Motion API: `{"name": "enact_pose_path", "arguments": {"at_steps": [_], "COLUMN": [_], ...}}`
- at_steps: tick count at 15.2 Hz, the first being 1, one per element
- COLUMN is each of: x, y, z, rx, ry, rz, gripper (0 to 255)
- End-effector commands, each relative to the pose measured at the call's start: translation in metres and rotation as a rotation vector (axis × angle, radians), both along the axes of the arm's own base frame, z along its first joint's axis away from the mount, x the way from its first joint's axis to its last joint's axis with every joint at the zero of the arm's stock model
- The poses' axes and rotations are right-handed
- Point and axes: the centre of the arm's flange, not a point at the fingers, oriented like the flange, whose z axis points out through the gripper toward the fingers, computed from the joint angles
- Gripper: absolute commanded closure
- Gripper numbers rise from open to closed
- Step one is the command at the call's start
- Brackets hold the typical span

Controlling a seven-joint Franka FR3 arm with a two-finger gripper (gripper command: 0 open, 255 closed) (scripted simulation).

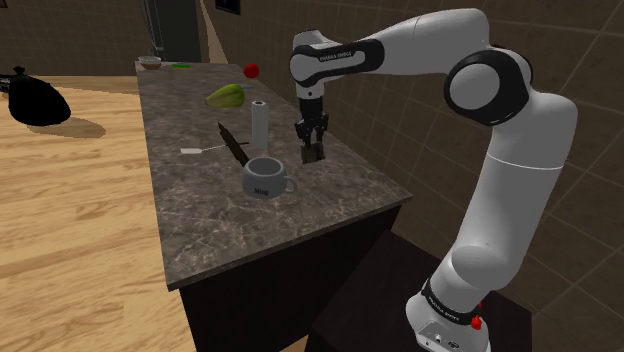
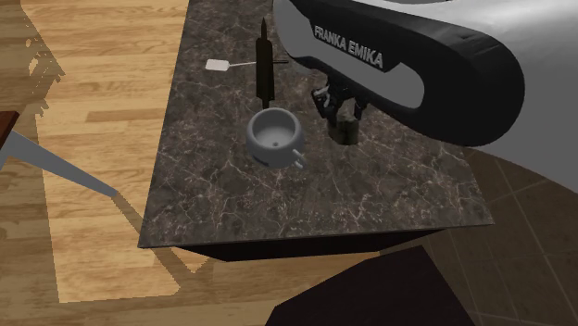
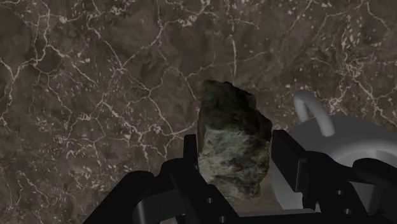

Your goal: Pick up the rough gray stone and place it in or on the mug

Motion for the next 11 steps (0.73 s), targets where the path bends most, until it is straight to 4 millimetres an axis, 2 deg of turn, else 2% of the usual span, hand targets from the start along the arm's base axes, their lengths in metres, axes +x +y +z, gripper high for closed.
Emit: {"name": "enact_pose_path", "arguments": {"at_steps": [1,8,11], "x": [0.000,0.000,0.022], "y": [0.001,0.001,0.033], "z": [0.010,0.043,0.048], "rx": [0.000,0.000,0.000], "ry": [0.000,0.000,0.000], "rz": [0.000,0.000,0.000], "gripper": [255,255,255]}}
